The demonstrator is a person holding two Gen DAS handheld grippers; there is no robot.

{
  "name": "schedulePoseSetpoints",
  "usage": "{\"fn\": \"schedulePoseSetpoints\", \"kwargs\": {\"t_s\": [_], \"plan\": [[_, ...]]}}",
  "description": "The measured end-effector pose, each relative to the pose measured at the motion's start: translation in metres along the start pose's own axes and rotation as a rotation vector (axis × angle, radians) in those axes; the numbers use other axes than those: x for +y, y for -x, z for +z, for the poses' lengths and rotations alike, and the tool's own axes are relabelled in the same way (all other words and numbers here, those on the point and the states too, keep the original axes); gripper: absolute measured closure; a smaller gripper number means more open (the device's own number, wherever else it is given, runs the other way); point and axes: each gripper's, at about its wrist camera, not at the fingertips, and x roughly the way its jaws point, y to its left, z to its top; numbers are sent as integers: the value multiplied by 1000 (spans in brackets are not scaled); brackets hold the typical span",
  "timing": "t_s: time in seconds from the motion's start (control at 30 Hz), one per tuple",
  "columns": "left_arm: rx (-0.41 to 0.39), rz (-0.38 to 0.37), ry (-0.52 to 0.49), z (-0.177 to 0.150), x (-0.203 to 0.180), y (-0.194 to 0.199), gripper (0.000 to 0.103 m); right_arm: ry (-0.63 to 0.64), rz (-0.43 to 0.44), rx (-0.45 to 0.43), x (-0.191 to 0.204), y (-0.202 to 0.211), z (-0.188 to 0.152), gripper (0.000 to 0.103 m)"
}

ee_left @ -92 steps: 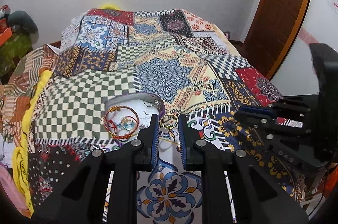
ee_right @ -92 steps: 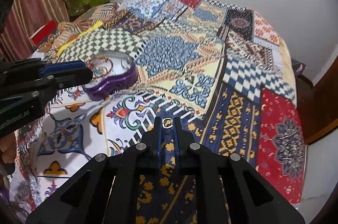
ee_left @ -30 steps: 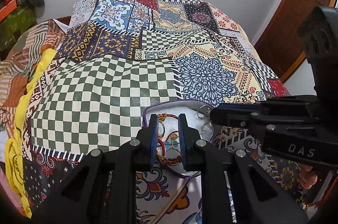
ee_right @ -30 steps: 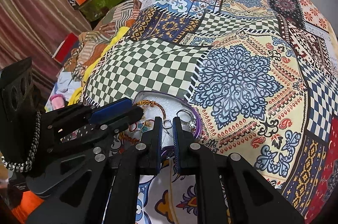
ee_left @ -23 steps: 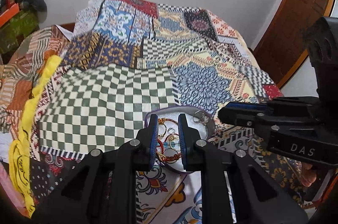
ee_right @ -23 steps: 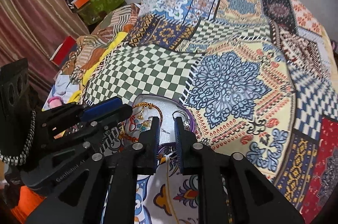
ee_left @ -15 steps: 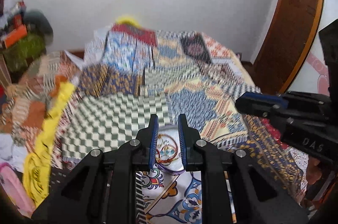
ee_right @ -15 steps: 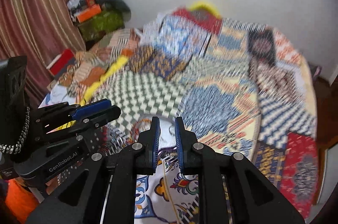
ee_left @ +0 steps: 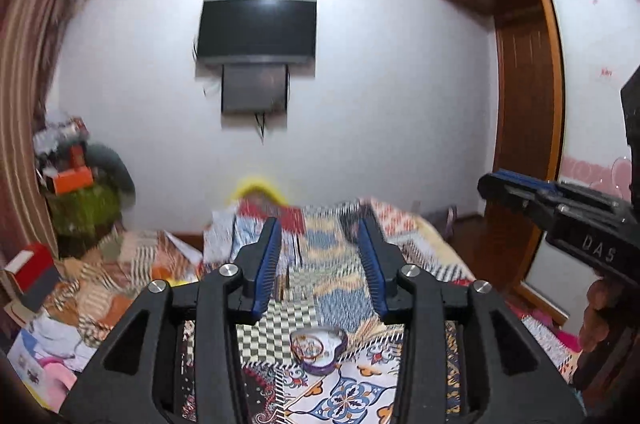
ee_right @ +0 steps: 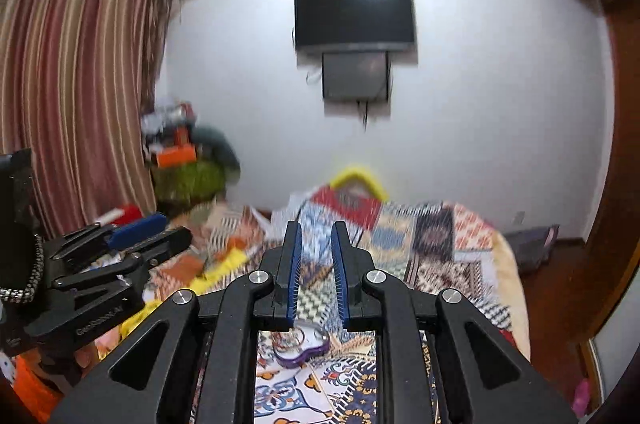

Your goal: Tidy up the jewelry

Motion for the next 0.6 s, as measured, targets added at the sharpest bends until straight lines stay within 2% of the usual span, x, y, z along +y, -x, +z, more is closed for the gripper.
{"fn": "schedulePoseSetpoints", "kwargs": {"t_s": [0.07, 0.17, 0.2, 0.27, 0.33, 0.4, 0.47, 0.6], "plan": [[-37, 14, -1, 3, -3, 16, 54, 1, -15, -45, 6, 16, 0, 64], [-82, 37, 2, 5, -9, 35, 44, 10, -49, -113, 14, 33, -2, 44], [-92, 35, 7, 5, -10, 41, 39, 16, -63, -128, 16, 36, -2, 41], [-102, 33, 19, 4, -9, 49, 34, 21, -95, -163, 20, 42, -4, 26], [-109, 41, 19, 3, -11, 55, 29, 18, -108, -188, 23, 47, -5, 16], [-117, 53, 18, 2, -12, 60, 19, 15, -125, -200, 25, 49, -5, 11], [-124, 54, 25, 1, -12, 65, 17, 12, -129, -200, 26, 50, -5, 4], [-129, 55, 31, 1, -13, 75, 15, -3, -122, -184, 27, 50, -6, 3]]}}
